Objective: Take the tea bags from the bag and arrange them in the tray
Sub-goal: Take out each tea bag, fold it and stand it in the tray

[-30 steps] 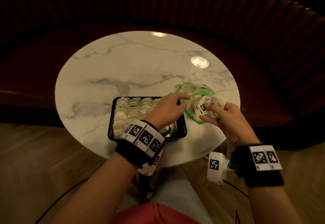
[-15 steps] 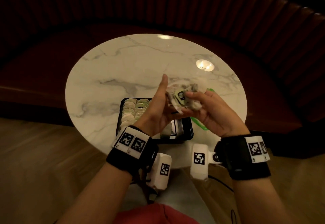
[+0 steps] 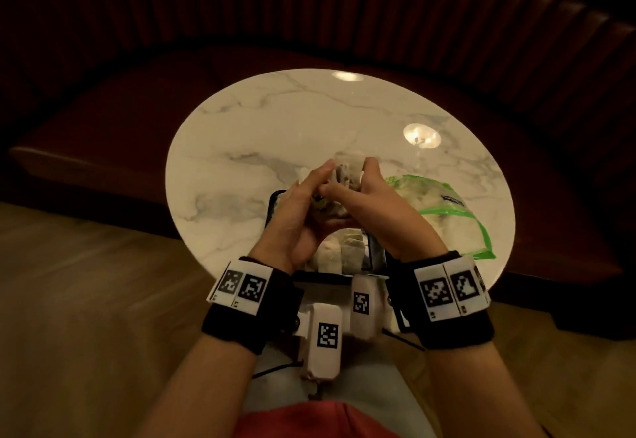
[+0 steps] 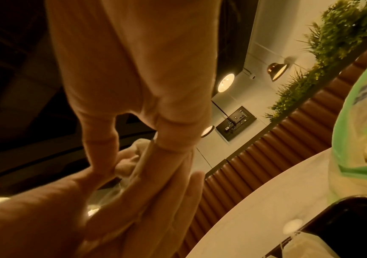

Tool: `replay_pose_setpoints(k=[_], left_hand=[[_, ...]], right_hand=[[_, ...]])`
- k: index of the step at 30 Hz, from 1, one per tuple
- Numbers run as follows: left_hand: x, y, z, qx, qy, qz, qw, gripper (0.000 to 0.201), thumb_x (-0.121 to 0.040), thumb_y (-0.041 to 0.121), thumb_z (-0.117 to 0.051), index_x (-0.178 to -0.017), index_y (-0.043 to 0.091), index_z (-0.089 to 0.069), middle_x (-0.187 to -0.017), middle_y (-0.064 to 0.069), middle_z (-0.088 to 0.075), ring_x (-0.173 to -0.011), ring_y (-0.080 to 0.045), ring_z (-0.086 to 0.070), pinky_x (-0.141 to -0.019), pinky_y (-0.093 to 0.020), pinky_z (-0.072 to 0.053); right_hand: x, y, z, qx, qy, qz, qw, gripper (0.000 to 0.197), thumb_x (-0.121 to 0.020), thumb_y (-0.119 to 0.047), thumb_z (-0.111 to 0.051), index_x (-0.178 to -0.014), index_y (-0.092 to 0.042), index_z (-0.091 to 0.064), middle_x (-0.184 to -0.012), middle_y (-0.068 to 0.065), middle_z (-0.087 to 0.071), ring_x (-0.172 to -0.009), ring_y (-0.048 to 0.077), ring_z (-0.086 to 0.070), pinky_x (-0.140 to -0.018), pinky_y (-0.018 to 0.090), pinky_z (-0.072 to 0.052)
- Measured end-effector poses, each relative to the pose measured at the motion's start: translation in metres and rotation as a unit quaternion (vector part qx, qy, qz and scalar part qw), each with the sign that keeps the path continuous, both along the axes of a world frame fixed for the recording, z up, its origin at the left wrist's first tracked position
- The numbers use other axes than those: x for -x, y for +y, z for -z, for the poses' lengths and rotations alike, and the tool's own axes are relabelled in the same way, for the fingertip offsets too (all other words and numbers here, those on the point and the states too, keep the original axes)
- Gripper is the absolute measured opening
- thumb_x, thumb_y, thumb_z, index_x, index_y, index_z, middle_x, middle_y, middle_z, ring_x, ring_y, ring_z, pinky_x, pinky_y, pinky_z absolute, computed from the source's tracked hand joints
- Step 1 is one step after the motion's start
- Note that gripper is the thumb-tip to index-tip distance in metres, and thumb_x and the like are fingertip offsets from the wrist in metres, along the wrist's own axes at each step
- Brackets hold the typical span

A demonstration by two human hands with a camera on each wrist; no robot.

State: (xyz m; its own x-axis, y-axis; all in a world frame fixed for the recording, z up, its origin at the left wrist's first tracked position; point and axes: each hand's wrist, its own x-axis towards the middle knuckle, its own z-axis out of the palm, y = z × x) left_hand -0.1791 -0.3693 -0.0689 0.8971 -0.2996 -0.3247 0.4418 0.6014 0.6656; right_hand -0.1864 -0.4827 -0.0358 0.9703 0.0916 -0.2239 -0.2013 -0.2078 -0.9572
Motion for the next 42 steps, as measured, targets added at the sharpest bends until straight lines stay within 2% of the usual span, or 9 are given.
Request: replay_pose_setpoints(k=[4,6,10,17,22,25,34,38,42], left_hand=[[-0.001,0.008,0.002,0.006,-0.001,0.017,1.000,0.033,-0.092,0.033,-0.061,-0.112,0.007,-0.067,-0.111,-0.018,-0.069,-0.094,-0.023,-0.070,-0.090,-0.050,-0.054],[-0.001,0.011,0.001,0.035,0.005,0.028,0.999,0.034,-0.092,0.035,-0.060,-0.109,0.006,-0.068,-0.108,-0.017,-0.068,-0.096,-0.024,-0.068,-0.086,-0.051,-0.056],[0.001,0.011,0.003,0.023,0.000,0.017,1.000,0.055,-0.084,0.036,-0.070,-0.118,-0.006,-0.061,-0.123,-0.023,-0.053,-0.115,-0.034,-0.056,-0.077,-0.046,-0.058],[0.005,0.007,0.008,-0.080,-0.067,0.002,0.995,0.052,-0.080,0.031,-0.069,-0.122,0.002,-0.059,-0.107,-0.018,-0.069,-0.094,-0.025,-0.068,-0.067,-0.038,-0.060],[0.007,0.015,0.015,-0.114,-0.075,0.048,0.989,0.042,-0.085,0.018,-0.069,-0.124,0.003,-0.060,-0.107,-0.015,-0.071,-0.090,-0.025,-0.072,-0.069,-0.031,-0.058],[0.006,0.016,0.014,-0.134,-0.083,0.070,0.985,0.034,-0.085,0.012,-0.071,-0.117,0.004,-0.065,-0.095,-0.010,-0.072,-0.081,-0.019,-0.071,-0.063,-0.026,-0.056],[0.006,0.017,0.013,-0.153,-0.108,0.036,0.982,0.015,-0.086,0.001,-0.066,-0.091,0.014,-0.062,-0.079,-0.008,-0.070,-0.071,-0.023,-0.071,-0.050,-0.025,-0.052],[0.005,0.016,0.013,-0.161,-0.124,0.012,0.979,0.016,-0.084,0.001,-0.068,-0.092,0.014,-0.063,-0.079,-0.009,-0.068,-0.075,-0.028,-0.070,-0.050,-0.026,-0.052],[0.006,0.016,0.011,-0.151,-0.140,-0.007,0.979,0.023,-0.078,0.005,-0.073,-0.093,0.016,-0.061,-0.071,-0.005,-0.061,-0.064,-0.017,-0.060,-0.055,-0.028,-0.055]], right_hand=[[-0.004,0.006,-0.005,-0.003,0.038,-0.006,0.999,0.035,-0.086,-0.033,-0.063,-0.108,-0.011,-0.046,-0.108,0.015,-0.063,-0.102,0.031,-0.066,-0.087,0.058,-0.054],[-0.006,0.006,-0.004,0.031,0.026,0.012,0.999,0.020,-0.091,-0.032,-0.056,-0.097,-0.013,-0.052,-0.102,0.013,-0.063,-0.103,0.033,-0.064,-0.088,0.058,-0.053],[-0.010,0.007,0.002,0.098,-0.025,0.020,0.995,0.020,-0.098,-0.029,-0.051,-0.103,-0.011,-0.057,-0.097,0.009,-0.068,-0.092,0.025,-0.067,-0.079,0.045,-0.058],[-0.002,0.004,0.013,0.041,-0.021,-0.006,0.999,0.028,-0.103,-0.024,-0.045,-0.097,-0.018,-0.071,-0.060,-0.009,-0.064,-0.062,0.009,-0.066,-0.066,0.042,-0.061],[0.007,-0.016,0.021,0.017,-0.004,-0.054,0.998,0.026,-0.103,-0.023,-0.046,-0.109,-0.018,-0.070,-0.093,0.007,-0.070,-0.081,0.012,-0.066,-0.075,0.035,-0.059],[0.010,-0.029,0.024,0.015,-0.021,-0.050,0.998,0.022,-0.100,-0.022,-0.050,-0.108,-0.022,-0.070,-0.105,0.001,-0.073,-0.097,0.012,-0.068,-0.083,0.034,-0.055],[0.011,-0.048,0.019,-0.071,-0.051,0.008,0.996,0.017,-0.097,-0.014,-0.054,-0.093,-0.015,-0.071,-0.083,-0.003,-0.072,-0.078,0.007,-0.065,-0.069,0.020,-0.053],[0.013,-0.049,0.019,-0.116,-0.047,0.002,0.992,0.017,-0.096,-0.007,-0.052,-0.095,-0.011,-0.069,-0.080,-0.002,-0.073,-0.076,0.008,-0.067,-0.067,0.019,-0.056],[0.013,-0.047,0.019,-0.138,-0.071,-0.003,0.988,0.019,-0.094,0.000,-0.052,-0.100,-0.010,-0.067,-0.086,0.000,-0.074,-0.080,0.013,-0.069,-0.074,0.022,-0.057]])
